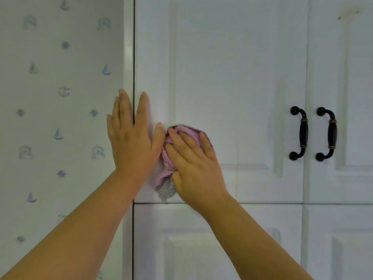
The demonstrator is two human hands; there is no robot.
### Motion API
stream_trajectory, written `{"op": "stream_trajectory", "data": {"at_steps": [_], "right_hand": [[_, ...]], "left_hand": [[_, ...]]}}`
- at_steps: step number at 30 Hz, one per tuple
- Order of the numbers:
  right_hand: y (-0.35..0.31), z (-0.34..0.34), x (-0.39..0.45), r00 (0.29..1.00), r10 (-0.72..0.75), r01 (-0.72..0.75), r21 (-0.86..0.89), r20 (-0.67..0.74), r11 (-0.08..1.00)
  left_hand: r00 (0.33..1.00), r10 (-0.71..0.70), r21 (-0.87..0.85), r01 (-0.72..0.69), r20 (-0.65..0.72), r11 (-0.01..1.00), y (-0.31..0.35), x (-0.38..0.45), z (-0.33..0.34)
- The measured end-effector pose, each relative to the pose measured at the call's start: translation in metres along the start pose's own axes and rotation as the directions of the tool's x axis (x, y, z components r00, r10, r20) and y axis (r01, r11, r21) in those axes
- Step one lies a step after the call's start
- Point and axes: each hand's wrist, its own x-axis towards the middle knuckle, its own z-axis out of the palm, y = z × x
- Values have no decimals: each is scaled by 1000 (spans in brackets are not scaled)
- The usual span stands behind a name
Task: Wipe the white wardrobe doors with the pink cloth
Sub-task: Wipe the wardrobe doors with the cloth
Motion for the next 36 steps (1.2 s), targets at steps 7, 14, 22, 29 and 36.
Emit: {"op": "stream_trajectory", "data": {"at_steps": [7,14,22,29,36], "right_hand": [[-4,-1,-10,999,37,-37,37,-10,999],[67,-24,-59,767,615,-603,123,-182,788],[-8,-8,-15,969,206,-171,228,-138,959],[72,-34,-88,835,542,-525,157,-94,836],[71,-45,-74,815,571,-561,116,-101,820]], "left_hand": [[1000,5,-57,-6,-15,998,2,-2,-1],[999,-16,-8,16,-33,1000,5,-2,1],[1000,15,-11,-15,-24,1000,2,-4,-1],[999,5,9,-5,-44,1000,7,-5,0],[999,-3,13,4,-42,1000,6,-8,2]]}}
